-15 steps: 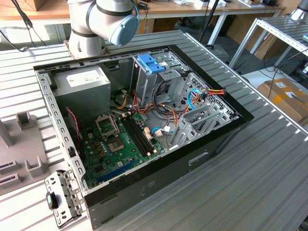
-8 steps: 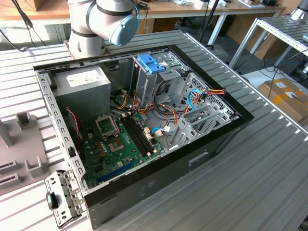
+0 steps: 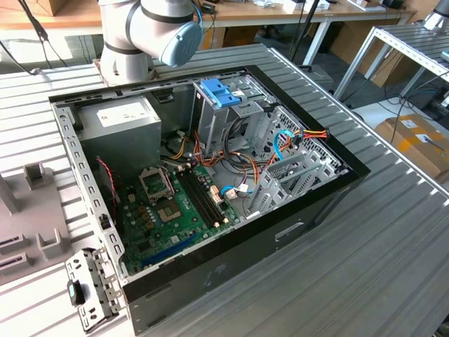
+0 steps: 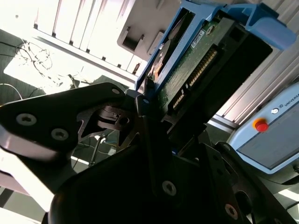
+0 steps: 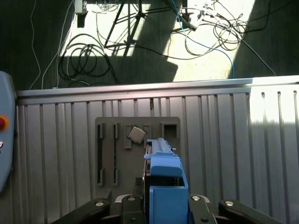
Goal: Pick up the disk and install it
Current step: 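Pick up the disk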
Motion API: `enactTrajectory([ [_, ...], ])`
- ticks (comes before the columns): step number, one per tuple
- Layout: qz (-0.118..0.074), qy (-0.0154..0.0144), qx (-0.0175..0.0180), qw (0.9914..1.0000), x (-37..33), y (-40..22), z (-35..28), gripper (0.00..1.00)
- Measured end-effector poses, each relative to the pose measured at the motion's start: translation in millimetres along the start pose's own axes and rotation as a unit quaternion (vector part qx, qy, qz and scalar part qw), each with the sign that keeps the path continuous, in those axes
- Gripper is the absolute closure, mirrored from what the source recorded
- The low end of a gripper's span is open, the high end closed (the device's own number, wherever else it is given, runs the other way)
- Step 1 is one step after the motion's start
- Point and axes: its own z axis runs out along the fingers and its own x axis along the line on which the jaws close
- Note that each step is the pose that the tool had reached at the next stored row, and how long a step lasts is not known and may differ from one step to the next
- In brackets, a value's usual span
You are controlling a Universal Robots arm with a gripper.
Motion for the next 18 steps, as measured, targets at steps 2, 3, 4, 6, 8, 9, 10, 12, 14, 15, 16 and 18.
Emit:
enactTrajectory([
  [2, 0.0, 0.0, 0.0, 1.0, -0.1, -1.2, 0.0, 0.64],
  [3, 0.0, 0.0, 0.0, 1.0, -0.1, -1.8, -0.1, 0.64],
  [4, 0.0, 0.0, 0.0, 1.0, -0.1, -2.1, -0.1, 0.64],
  [6, 0.0, 0.0, 0.0, 1.0, -0.2, -3.0, -0.2, 0.64],
  [8, 0.0, 0.0, 0.0, 1.0, -0.2, -4.0, -0.2, 0.64],
  [9, 0.0, 0.0, 0.0, 1.0, -0.2, -4.8, -0.2, 0.64],
  [10, 0.0, 0.0, 0.0, 1.0, -0.3, -5.4, -0.2, 0.64],
  [12, 0.0, 0.0, 0.0, 1.0, -0.4, -7.4, -0.3, 0.64],
  [14, 0.0, 0.0, 0.0, 1.0, -0.4, -8.1, -0.3, 0.64],
  [15, 0.0, 0.0, 0.0, 1.0, -0.5, -8.7, -0.4, 0.64],
  [16, 0.0, 0.0, 0.0, 1.0, -0.5, -9.0, -0.3, 0.64],
  [18, 0.0, 0.0, 0.0, 1.0, -0.6, -10.1, -0.4, 0.64],
])
